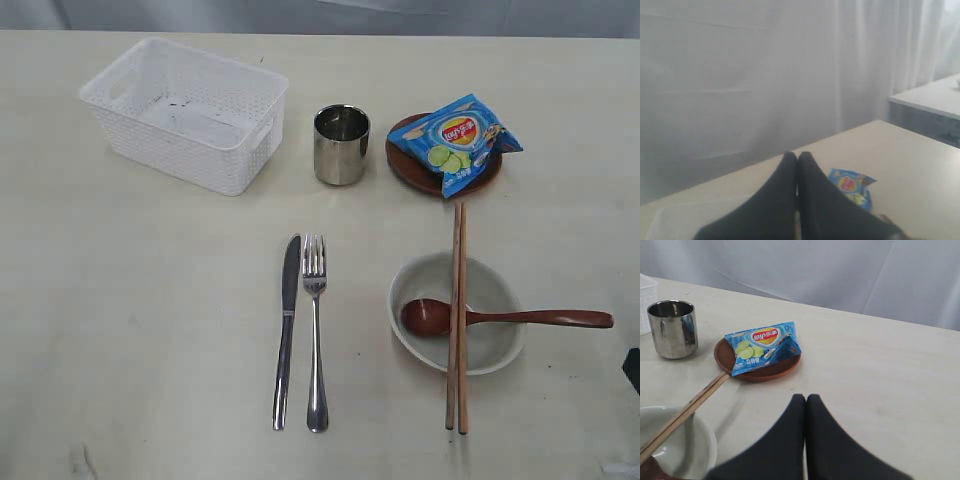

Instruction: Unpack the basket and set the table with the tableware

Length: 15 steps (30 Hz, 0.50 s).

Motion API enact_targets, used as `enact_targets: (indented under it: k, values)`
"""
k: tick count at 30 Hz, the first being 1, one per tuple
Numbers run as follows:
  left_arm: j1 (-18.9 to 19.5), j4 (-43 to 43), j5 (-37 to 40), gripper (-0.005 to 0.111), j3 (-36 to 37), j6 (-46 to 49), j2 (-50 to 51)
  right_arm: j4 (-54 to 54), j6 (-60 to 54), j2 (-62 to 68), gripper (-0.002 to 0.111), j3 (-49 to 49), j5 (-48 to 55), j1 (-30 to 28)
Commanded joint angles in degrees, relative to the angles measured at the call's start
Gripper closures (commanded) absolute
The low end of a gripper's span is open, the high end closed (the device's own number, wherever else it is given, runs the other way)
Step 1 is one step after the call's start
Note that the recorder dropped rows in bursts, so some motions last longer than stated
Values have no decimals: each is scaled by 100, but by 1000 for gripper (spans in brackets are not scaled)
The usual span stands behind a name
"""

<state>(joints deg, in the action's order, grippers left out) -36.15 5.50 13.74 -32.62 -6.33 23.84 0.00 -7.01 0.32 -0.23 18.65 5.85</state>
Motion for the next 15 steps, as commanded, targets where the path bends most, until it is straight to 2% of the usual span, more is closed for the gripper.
enact_targets:
  k: [1,7,12,15]
  values:
    - [975,-38,-99,107,426,-99,-604,0,16,-32,108,23,10,-1]
    - [2145,-38,-210,107,1037,-99,-1311,0,16,-32,108,23,10,-1]
    - [2659,-38,-210,107,1577,-99,-1934,0,16,-32,108,23,10,-1]
    - [3095,-175,-210,107,1921,-99,-2185,0,16,-32,108,23,10,-1]
